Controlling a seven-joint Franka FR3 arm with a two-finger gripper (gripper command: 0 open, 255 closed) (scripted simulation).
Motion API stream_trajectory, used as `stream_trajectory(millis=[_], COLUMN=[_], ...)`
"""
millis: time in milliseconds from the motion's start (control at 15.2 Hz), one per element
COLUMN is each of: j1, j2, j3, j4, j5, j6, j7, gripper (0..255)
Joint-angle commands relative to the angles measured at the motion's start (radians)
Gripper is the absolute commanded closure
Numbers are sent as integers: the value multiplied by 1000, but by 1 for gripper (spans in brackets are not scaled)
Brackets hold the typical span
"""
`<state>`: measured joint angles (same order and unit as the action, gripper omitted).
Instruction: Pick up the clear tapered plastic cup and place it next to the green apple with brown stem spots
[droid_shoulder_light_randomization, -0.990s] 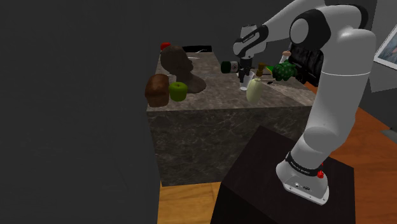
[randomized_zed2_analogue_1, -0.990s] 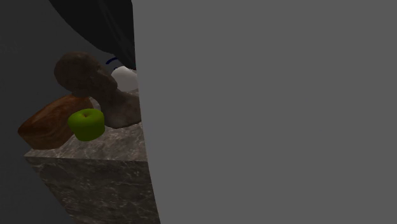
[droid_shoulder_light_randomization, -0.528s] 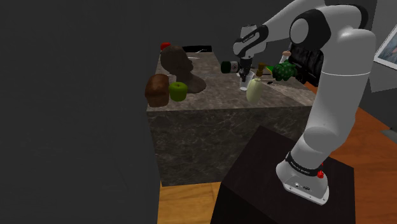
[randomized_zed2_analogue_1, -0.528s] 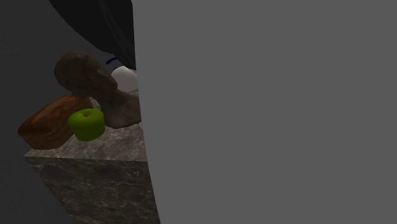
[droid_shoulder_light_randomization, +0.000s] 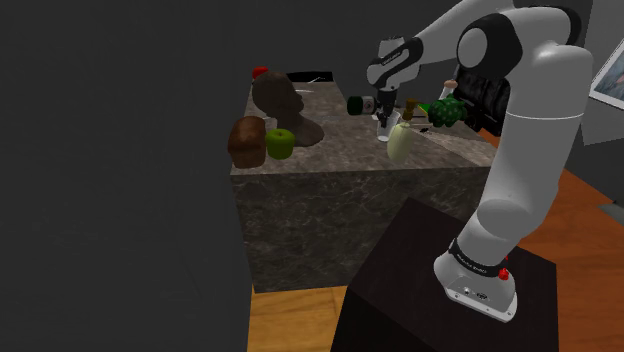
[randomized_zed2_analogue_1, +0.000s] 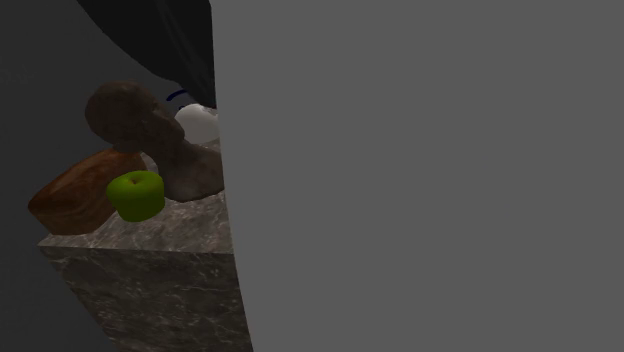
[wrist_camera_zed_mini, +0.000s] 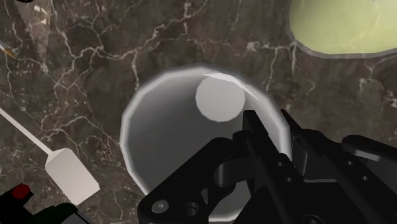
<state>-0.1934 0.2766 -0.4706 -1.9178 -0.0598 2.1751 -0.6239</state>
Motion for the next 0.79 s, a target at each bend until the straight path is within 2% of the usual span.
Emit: stream_trajectory(millis=[0,726], j1=[1,11], j2=[-9,-66], j3=[-1,-9], j4=[13,94], j5=[-3,-26], j6=[-21,-154], j7=[0,-2], gripper=[255,255])
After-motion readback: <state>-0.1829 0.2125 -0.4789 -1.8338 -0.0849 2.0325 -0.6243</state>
